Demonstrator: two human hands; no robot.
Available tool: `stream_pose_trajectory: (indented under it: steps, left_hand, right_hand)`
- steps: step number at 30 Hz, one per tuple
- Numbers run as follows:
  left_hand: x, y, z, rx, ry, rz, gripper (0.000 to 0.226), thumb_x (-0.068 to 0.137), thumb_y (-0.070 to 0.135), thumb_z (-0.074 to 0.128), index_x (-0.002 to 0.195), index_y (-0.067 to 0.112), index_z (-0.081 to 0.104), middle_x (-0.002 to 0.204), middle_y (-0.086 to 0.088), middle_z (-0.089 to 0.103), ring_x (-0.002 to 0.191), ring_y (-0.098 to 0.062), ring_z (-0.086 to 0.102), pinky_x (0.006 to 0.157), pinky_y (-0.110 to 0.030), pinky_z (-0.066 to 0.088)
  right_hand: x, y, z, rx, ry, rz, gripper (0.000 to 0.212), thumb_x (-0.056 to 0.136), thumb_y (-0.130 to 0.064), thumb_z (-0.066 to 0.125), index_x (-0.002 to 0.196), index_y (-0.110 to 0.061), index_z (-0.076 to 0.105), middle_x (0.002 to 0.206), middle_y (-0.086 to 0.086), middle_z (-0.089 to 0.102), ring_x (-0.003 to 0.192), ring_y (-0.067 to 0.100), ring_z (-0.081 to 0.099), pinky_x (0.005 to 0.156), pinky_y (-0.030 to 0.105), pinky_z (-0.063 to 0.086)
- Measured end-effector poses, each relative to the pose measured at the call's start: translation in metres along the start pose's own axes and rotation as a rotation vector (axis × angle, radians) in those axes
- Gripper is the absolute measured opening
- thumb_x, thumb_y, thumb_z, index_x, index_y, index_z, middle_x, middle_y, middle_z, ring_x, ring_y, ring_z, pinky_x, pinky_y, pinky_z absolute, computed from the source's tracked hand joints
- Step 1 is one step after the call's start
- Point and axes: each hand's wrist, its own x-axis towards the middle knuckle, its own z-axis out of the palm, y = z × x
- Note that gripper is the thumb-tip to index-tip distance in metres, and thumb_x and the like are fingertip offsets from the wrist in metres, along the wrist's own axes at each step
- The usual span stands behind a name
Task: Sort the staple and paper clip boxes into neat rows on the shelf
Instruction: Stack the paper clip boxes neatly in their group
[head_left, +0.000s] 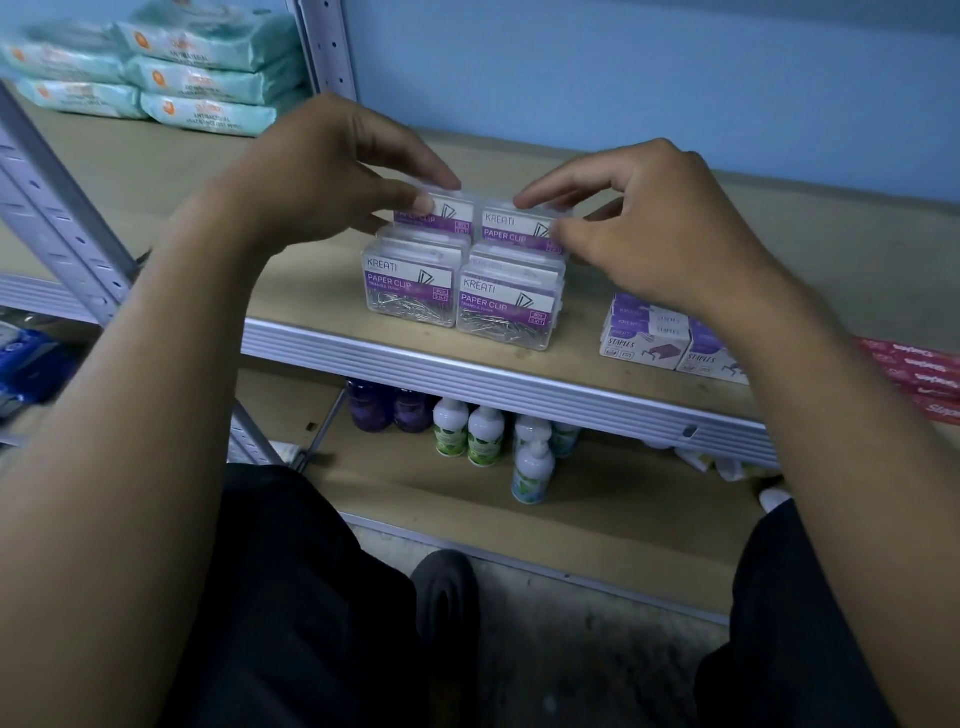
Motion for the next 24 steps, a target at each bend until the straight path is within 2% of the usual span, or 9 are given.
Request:
stream_pose_trajectory:
  steps: [3, 6, 12, 17, 20, 21, 23, 24]
  left_hand:
    - [-0.002, 0.000, 0.000, 0.008, -0.013, -0.011, 0.020, 0.090, 0.011, 0.068, 0.105, 0.021, 0.077, 0.101, 0.016, 0.075, 0.089, 0.002, 0.069, 0.070, -0.018, 0.059]
    - [-0.004, -0.002, -0.002, -0.004, -0.041, -0.034, 0.020, 0.089, 0.013, 0.069, 0.105, 0.023, 0.077, 0.103, 0.016, 0.075, 0.090, 0.001, 0.069, 0.068, -0.018, 0.058]
    - [-0.005, 0.000, -0.001, -0.003, -0.091, -0.072, 0.021, 0.092, 0.014, 0.065, 0.109, 0.022, 0.076, 0.105, 0.016, 0.074, 0.087, 0.005, 0.068, 0.061, -0.011, 0.053]
    - [-0.007, 0.003, 0.000, 0.049, -0.107, -0.090, 0.020, 0.094, 0.020, 0.063, 0.108, 0.029, 0.076, 0.104, 0.019, 0.073, 0.087, 0.008, 0.065, 0.062, -0.013, 0.051]
    - [-0.010, 0.009, 0.000, 0.057, -0.143, -0.105, 0.021, 0.095, 0.033, 0.061, 0.112, 0.035, 0.073, 0.110, 0.025, 0.070, 0.096, 0.009, 0.063, 0.072, -0.020, 0.048]
    - [-0.011, 0.010, -0.001, 0.056, -0.173, -0.111, 0.025, 0.091, 0.041, 0.063, 0.114, 0.039, 0.071, 0.114, 0.028, 0.068, 0.100, 0.010, 0.061, 0.076, -0.020, 0.047]
    - [-0.015, 0.013, -0.002, 0.064, -0.254, -0.144, 0.044, 0.075, 0.053, 0.073, 0.119, 0.048, 0.066, 0.121, 0.034, 0.061, 0.105, 0.011, 0.056, 0.083, -0.018, 0.042]
    - [-0.016, 0.014, -0.003, 0.072, -0.294, -0.160, 0.055, 0.068, 0.052, 0.078, 0.121, 0.050, 0.063, 0.122, 0.036, 0.058, 0.107, 0.010, 0.053, 0.083, -0.017, 0.041]
  right_hand:
    - [-0.001, 0.000, 0.002, -0.004, -0.019, 0.010, 0.031, 0.091, -0.020, 0.066, 0.107, -0.044, 0.077, 0.108, -0.016, 0.073, 0.087, -0.008, 0.065, 0.075, 0.010, 0.047]
    - [-0.002, -0.001, 0.001, -0.005, -0.043, 0.018, 0.030, 0.092, -0.021, 0.065, 0.107, -0.045, 0.076, 0.108, -0.015, 0.072, 0.085, -0.001, 0.067, 0.068, 0.010, 0.044]
    - [-0.005, -0.006, -0.002, -0.067, -0.162, 0.027, 0.034, 0.093, -0.019, 0.060, 0.112, -0.045, 0.074, 0.102, -0.016, 0.071, 0.089, 0.001, 0.065, 0.071, 0.013, 0.048]
    - [-0.003, -0.005, -0.002, -0.114, -0.183, 0.022, 0.032, 0.093, -0.023, 0.059, 0.114, -0.044, 0.073, 0.104, -0.017, 0.071, 0.099, 0.002, 0.064, 0.090, 0.029, 0.055]
    - [-0.002, -0.007, -0.004, -0.142, -0.223, 0.006, 0.027, 0.098, -0.037, 0.058, 0.122, -0.041, 0.069, 0.113, -0.017, 0.069, 0.105, 0.000, 0.061, 0.093, 0.028, 0.051]
    - [-0.004, -0.009, -0.005, -0.138, -0.263, 0.021, 0.033, 0.096, -0.048, 0.059, 0.128, -0.041, 0.065, 0.119, -0.019, 0.066, 0.107, -0.001, 0.060, 0.091, 0.025, 0.048]
    - [-0.007, -0.011, -0.008, -0.155, -0.365, 0.055, 0.066, 0.082, -0.067, 0.066, 0.141, -0.042, 0.053, 0.131, -0.020, 0.059, 0.109, -0.001, 0.057, 0.087, 0.020, 0.043]
    - [-0.008, -0.012, -0.008, -0.187, -0.402, 0.044, 0.080, 0.075, -0.070, 0.071, 0.146, -0.041, 0.047, 0.137, -0.019, 0.055, 0.111, 0.000, 0.055, 0.088, 0.020, 0.041]
